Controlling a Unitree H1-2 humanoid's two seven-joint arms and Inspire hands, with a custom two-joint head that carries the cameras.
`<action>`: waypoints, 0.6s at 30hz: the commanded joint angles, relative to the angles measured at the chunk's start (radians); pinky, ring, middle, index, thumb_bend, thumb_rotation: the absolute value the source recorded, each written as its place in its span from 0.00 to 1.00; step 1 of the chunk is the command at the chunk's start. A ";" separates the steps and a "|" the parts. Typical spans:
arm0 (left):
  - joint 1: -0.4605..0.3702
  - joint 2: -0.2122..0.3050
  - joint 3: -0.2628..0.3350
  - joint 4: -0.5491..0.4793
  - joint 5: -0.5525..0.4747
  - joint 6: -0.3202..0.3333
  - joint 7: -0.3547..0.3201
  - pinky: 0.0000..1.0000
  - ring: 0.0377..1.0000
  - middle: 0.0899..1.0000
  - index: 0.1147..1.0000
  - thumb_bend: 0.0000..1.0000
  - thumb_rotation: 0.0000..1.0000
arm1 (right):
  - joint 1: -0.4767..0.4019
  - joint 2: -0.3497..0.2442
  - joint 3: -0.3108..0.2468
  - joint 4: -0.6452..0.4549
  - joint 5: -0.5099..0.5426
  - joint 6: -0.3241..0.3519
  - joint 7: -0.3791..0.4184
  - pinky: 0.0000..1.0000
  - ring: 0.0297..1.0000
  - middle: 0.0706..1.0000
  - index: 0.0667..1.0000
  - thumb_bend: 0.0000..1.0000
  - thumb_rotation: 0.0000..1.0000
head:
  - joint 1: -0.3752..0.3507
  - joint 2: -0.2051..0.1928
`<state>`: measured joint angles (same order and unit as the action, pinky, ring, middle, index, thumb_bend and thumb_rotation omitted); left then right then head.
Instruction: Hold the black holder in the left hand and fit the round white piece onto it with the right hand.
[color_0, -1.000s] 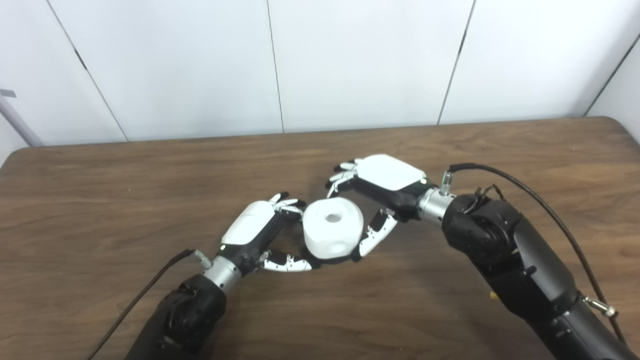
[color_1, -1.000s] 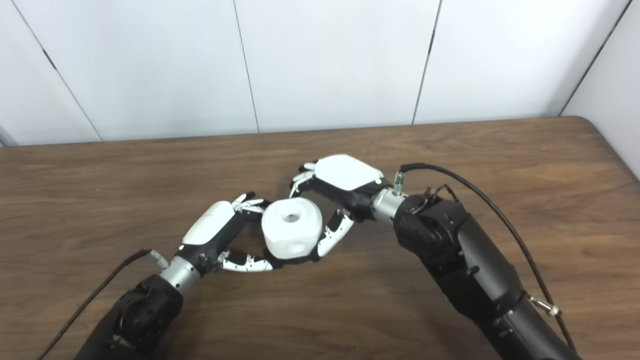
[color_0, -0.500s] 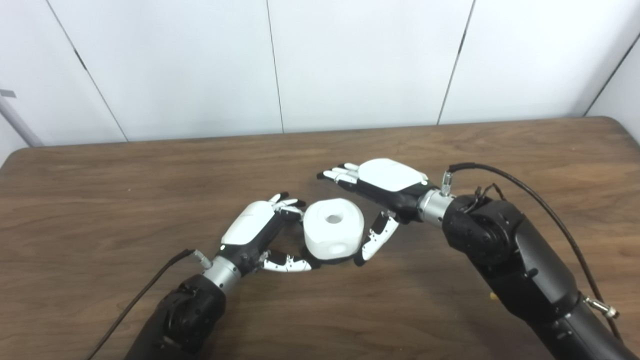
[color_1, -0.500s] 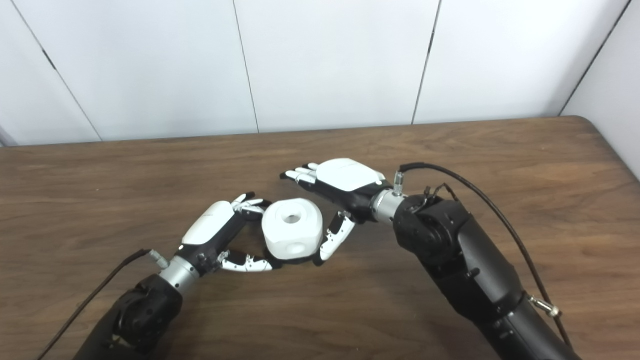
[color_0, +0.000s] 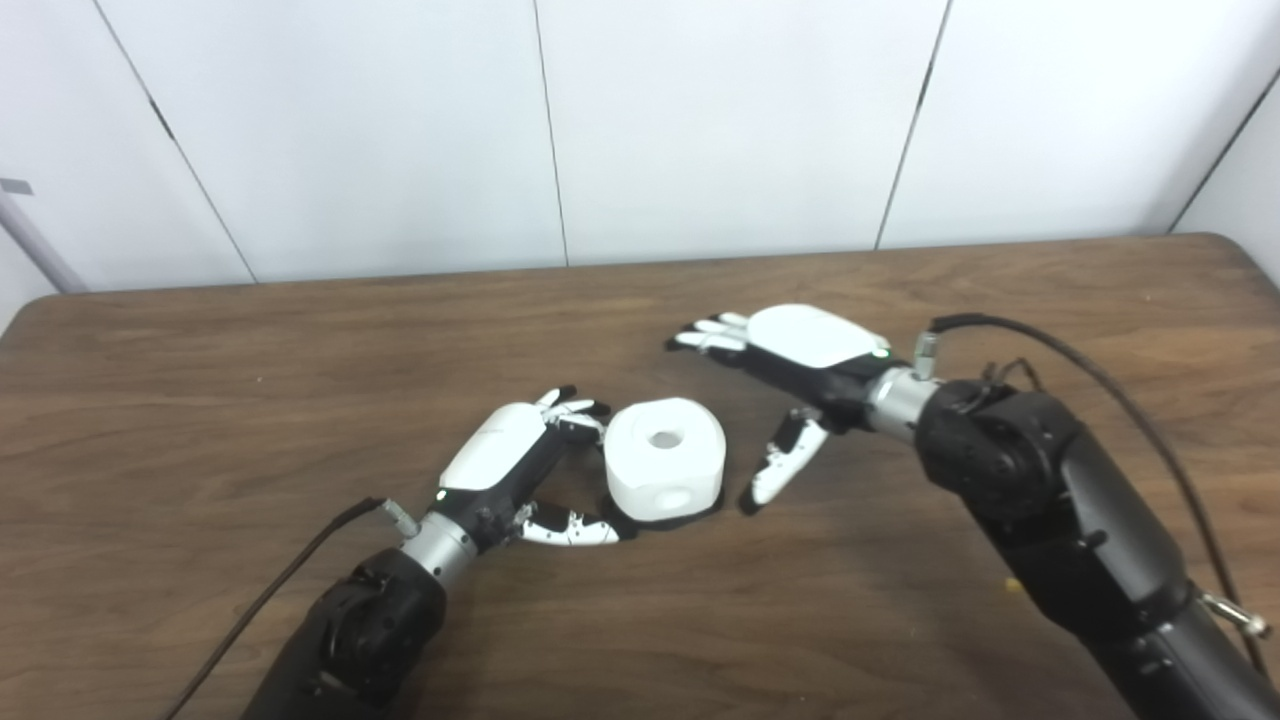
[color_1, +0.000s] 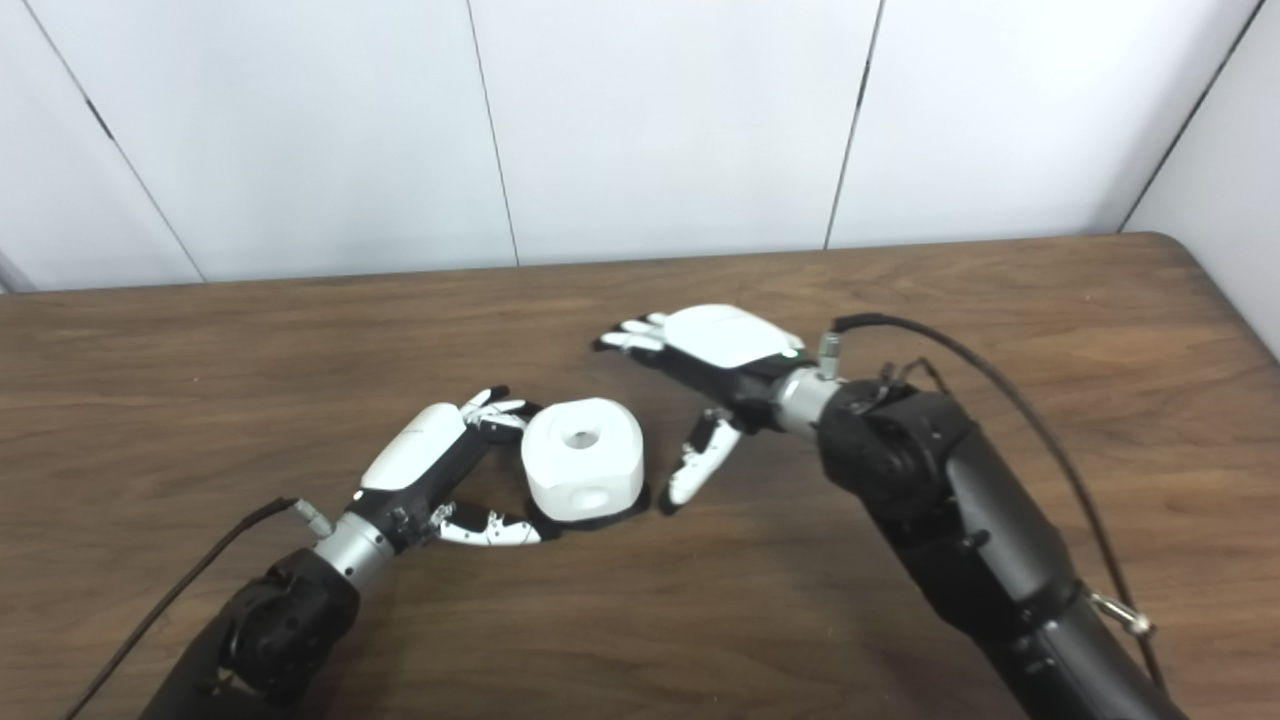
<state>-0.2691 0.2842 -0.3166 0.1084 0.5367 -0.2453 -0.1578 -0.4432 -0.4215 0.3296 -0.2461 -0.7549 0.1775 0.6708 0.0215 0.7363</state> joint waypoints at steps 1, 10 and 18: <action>-0.029 0.023 0.015 0.000 -0.003 -0.010 0.003 1.00 0.87 0.62 0.41 0.52 0.06 | -0.002 -0.024 -0.021 -0.028 0.008 -0.016 -0.031 0.93 0.98 0.95 0.91 1.00 0.25 | 0.000 0.001; -0.044 0.073 0.035 -0.020 -0.005 0.064 -0.070 0.99 0.89 0.71 0.42 0.52 0.06 | 0.065 -0.093 -0.100 -0.010 0.113 0.026 0.004 0.97 1.00 0.99 0.92 0.99 0.22 | -0.005 0.001; -0.066 0.120 0.032 -0.067 0.026 0.172 -0.168 0.95 0.93 0.89 0.86 1.00 0.22 | 0.132 -0.034 -0.223 0.056 0.217 0.040 -0.174 0.85 1.00 1.00 0.93 0.84 0.24 | -0.016 0.001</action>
<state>-0.3117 0.3604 -0.2983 0.0518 0.5396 -0.1246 -0.3061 -0.3001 -0.4669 0.1276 -0.1822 -0.5613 0.2264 0.5505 0.0046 0.7363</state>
